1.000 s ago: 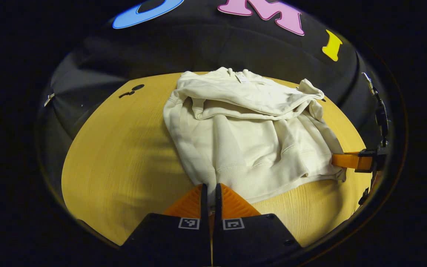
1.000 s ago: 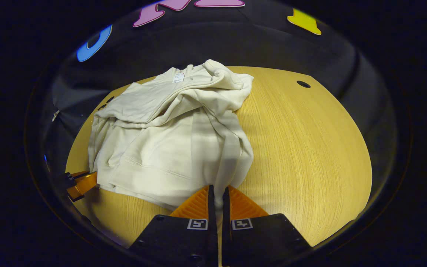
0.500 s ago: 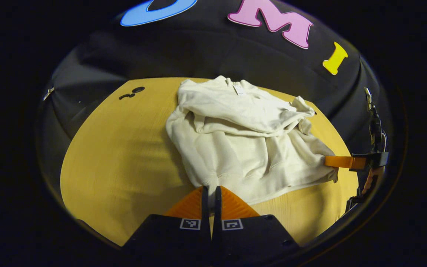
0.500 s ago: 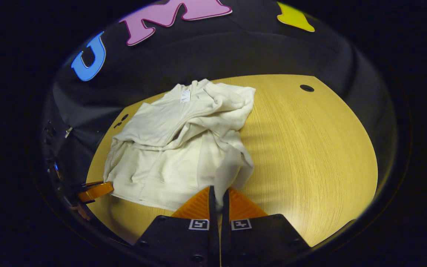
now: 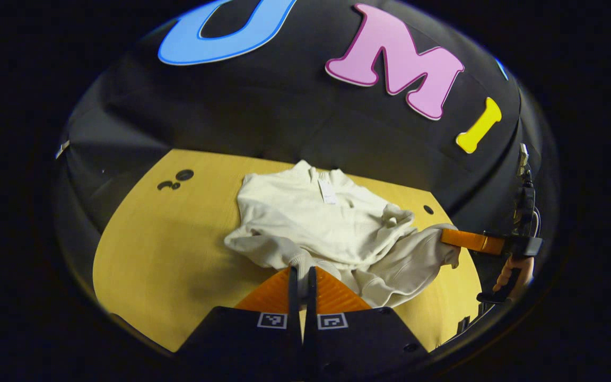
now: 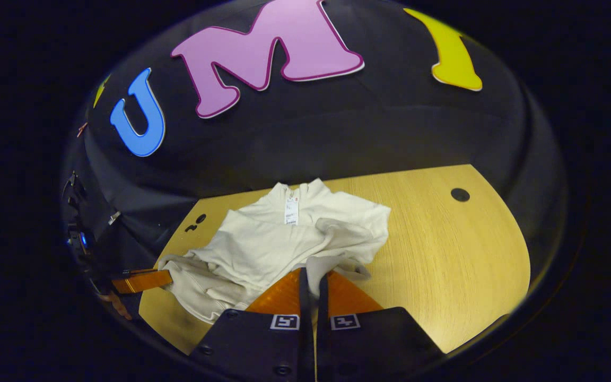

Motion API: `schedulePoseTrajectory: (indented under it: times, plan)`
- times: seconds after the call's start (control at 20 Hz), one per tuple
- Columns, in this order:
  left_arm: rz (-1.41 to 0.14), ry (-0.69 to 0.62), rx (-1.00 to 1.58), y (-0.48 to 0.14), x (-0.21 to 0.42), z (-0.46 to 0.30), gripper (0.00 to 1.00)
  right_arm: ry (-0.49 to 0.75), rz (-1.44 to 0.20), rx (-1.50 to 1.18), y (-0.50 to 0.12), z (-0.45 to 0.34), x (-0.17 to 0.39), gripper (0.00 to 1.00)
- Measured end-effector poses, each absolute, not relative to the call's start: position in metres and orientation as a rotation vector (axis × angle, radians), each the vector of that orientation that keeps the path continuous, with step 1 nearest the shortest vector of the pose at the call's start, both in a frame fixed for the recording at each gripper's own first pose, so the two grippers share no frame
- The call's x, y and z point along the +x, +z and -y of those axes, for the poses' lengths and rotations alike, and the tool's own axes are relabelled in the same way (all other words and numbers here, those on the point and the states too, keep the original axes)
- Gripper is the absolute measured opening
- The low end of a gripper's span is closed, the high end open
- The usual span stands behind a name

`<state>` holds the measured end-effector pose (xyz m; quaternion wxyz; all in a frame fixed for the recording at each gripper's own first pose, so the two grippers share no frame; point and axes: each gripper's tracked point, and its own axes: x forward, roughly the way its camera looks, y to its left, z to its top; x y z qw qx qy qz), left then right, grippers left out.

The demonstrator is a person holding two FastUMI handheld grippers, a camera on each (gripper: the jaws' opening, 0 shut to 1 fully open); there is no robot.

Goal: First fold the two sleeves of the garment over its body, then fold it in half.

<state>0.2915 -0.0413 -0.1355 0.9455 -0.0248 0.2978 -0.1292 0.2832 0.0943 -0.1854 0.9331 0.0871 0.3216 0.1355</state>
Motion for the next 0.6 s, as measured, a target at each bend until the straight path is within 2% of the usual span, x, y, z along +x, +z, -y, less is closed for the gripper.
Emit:
schedulePoseTrajectory:
  times: [0.15,0.2,0.25,0.6]
  plan:
    - [-0.567,-0.278,-0.043,-0.107,0.324,0.049,0.06,0.314,-0.609,0.155,-0.165,-0.110,0.314,0.06]
    - [-0.551,-0.282,-0.043,-0.096,0.336,0.052,0.02,0.320,-0.591,0.141,-0.159,-0.113,0.325,0.06]
    - [-0.534,-0.287,-0.042,-0.086,0.346,0.054,0.06,0.321,-0.574,0.139,-0.152,-0.115,0.337,0.06]
    - [-0.456,-0.280,-0.060,-0.056,0.455,0.050,0.06,0.281,-0.473,0.089,-0.136,-0.116,0.431,0.06]
